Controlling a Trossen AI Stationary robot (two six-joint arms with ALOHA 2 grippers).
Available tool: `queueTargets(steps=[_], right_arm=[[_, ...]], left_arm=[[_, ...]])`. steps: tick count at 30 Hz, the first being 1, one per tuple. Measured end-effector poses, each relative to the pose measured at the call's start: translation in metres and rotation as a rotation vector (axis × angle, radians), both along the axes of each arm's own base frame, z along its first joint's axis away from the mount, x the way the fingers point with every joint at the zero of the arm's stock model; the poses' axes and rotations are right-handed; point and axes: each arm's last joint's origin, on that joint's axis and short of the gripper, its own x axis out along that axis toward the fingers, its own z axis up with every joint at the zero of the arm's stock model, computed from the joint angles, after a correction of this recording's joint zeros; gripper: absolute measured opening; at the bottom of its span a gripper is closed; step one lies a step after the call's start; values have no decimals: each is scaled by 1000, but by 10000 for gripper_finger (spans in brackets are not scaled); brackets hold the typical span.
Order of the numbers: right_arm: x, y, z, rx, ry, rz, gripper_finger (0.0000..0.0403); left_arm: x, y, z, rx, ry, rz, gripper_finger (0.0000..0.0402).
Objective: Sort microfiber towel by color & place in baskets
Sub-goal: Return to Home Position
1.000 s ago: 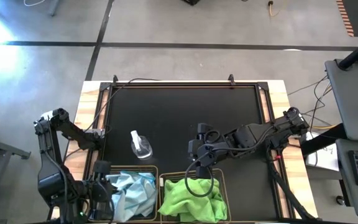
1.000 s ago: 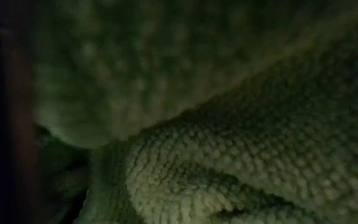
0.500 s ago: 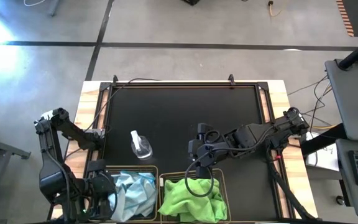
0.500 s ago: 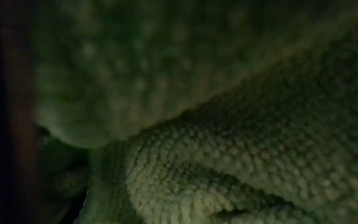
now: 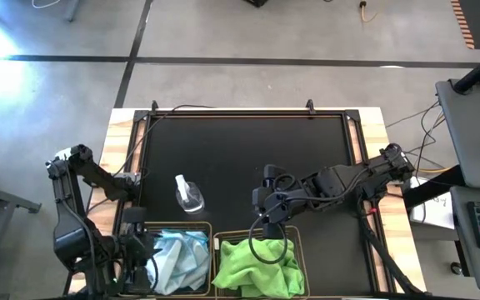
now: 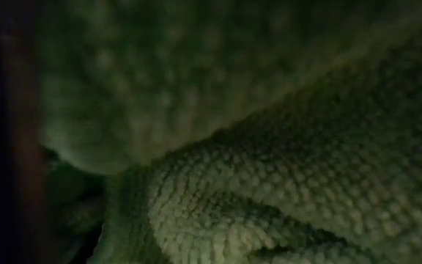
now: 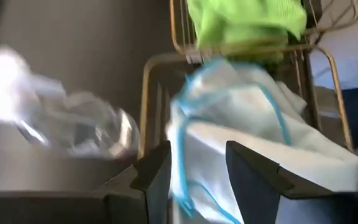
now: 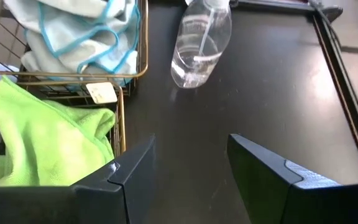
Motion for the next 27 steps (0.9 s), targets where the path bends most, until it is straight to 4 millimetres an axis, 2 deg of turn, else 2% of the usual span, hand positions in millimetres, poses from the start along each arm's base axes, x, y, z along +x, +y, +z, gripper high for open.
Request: queueTargets(steps=[6, 12, 15, 20, 24, 27], right_arm=[[2, 1, 8, 15, -51, 6, 196], [1, 0, 23, 36, -107, 6, 194], [-3, -1, 26, 32, -91, 6, 194], [-13, -3, 26, 48, -22, -20, 194], [-12, -2, 27, 138, -36, -76, 192], [-12, -2, 28, 151, -49, -86, 192]], left_arm=[[3, 4, 23, 117, -172, -68, 139], [-1, 15, 60, 93, -254, -56, 139], [-4, 19, 76, 25, -263, -61, 139], [-5, 19, 102, -210, -292, 10, 139], [-4, 16, 121, -326, -351, 26, 139], [0, 13, 132, -299, -422, -9, 139]])
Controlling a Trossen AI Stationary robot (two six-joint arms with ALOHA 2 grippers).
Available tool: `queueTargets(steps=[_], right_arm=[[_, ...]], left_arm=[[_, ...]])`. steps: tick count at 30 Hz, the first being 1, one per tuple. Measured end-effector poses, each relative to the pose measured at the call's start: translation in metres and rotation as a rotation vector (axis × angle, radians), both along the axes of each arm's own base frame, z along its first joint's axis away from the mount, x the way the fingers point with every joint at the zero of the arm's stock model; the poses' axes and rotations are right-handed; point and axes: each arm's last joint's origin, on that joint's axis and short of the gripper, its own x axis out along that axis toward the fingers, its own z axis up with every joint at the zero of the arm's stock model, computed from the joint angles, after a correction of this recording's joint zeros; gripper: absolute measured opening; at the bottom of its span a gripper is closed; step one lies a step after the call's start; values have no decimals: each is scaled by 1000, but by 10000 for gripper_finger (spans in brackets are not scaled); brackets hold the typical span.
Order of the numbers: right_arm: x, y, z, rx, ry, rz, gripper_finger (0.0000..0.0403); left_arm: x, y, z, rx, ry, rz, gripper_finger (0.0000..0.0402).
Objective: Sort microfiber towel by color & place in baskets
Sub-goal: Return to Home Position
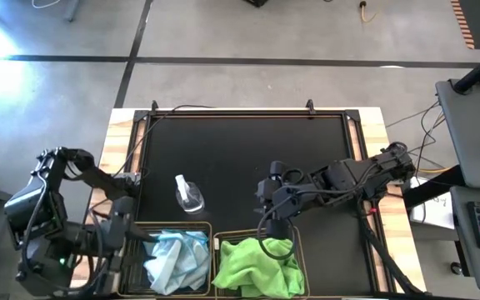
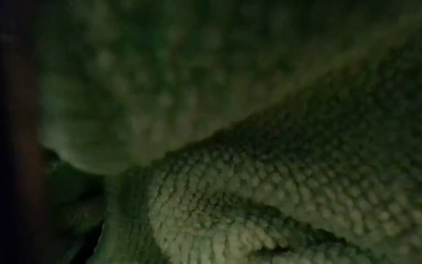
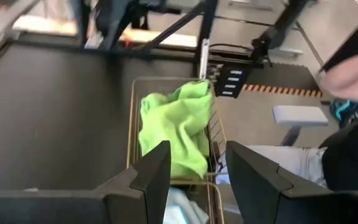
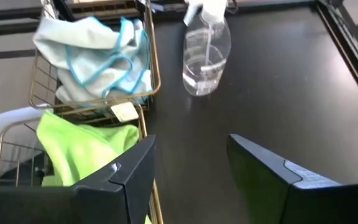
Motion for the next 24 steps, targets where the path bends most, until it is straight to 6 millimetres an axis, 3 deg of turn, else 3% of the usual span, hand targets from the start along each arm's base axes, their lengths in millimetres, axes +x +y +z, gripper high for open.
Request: queueTargets(steps=[4, 8, 18, 24], right_arm=[[0, 1, -2, 21, 15, 24, 192], [-3, 7, -6, 98, 81, 109, 192], [-17, 7, -2, 64, 84, 199, 192], [-34, 0, -4, 71, 54, 220, 192]], left_arm=[[3, -4, 15, 112, -64, -96, 139], [1, -4, 22, 73, -63, -121, 139], [-20, -12, -24, 145, -17, 29, 139], [-35, -9, -37, 113, -30, 22, 139]])
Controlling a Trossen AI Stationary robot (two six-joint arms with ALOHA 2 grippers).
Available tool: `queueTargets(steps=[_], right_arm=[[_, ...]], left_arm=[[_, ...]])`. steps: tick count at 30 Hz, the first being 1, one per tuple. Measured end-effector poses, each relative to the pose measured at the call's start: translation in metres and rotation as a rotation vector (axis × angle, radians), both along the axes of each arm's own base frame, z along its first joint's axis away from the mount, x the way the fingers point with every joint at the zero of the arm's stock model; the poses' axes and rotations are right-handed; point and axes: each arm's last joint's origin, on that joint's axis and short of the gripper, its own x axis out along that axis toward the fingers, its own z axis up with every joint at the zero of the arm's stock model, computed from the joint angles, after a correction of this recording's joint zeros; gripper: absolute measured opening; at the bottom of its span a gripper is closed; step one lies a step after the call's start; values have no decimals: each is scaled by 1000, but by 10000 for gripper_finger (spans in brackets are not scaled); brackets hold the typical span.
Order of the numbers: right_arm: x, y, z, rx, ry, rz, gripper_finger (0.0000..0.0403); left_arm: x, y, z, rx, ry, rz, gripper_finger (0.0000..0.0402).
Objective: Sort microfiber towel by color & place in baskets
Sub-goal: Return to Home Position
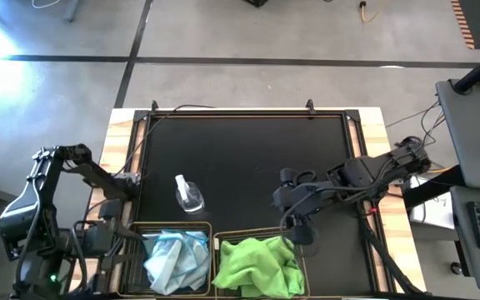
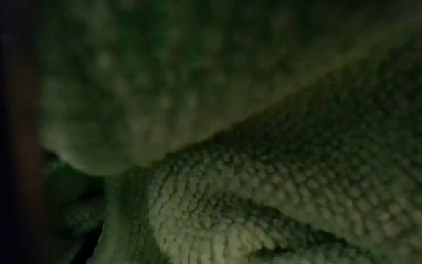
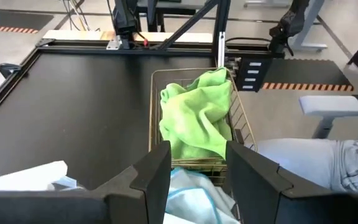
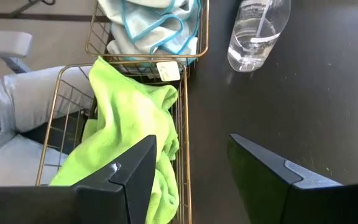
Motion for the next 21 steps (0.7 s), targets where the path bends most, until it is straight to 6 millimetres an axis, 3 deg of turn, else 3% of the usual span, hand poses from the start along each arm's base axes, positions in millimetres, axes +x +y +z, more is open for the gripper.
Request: queueTargets(steps=[6, 21], right_arm=[[-25, -13, -16, 34, -70, 26, 192], [-120, -54, -54, 203, -361, 80, 192]], left_arm=[[-9, 6, -12, -4, -21, -11, 139], [-26, 45, -41, -65, -103, 35, 139]])
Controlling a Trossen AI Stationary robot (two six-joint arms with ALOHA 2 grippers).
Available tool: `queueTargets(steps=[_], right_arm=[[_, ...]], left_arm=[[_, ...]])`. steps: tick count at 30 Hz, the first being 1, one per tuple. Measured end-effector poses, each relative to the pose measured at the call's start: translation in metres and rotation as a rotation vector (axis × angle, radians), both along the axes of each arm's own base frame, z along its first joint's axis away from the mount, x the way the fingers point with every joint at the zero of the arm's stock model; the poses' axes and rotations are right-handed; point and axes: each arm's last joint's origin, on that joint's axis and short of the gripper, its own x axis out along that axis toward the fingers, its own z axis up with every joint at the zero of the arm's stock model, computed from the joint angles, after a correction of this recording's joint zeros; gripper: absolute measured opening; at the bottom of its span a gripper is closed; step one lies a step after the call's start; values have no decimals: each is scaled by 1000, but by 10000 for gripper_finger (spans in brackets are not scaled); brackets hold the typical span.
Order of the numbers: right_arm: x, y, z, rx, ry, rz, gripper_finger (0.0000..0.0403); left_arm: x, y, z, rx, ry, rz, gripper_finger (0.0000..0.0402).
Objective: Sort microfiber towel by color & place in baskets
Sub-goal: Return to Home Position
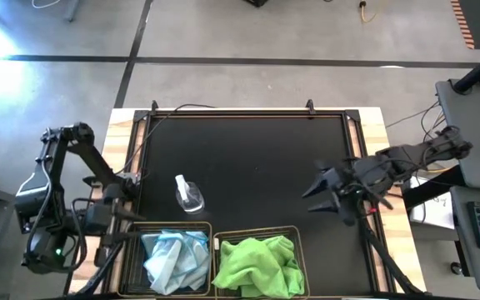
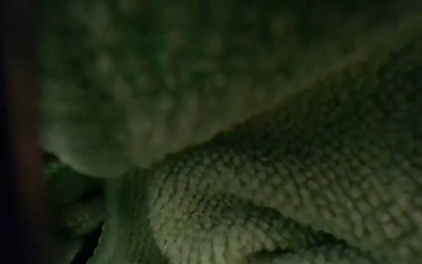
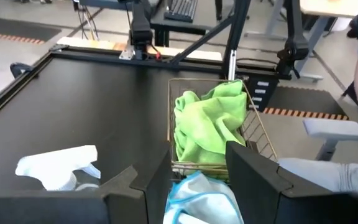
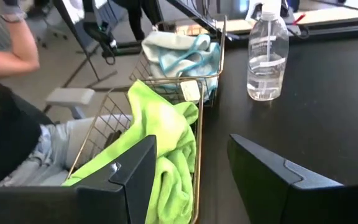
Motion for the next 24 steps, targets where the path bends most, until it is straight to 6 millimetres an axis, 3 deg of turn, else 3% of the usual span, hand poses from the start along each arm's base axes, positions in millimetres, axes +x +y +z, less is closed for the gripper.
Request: queueTargets(steps=[8, 15, 24], right_arm=[[-35, -14, -27, 41, -106, 0, 192], [-51, -20, -49, 66, -177, -6, 192], [-78, -31, -67, 102, -341, -2, 192]], left_arm=[[-14, 15, -36, 1, -77, -17, 139], [-31, 30, -69, -44, -153, -59, 139], [-52, 53, -91, -74, -249, -157, 139]])
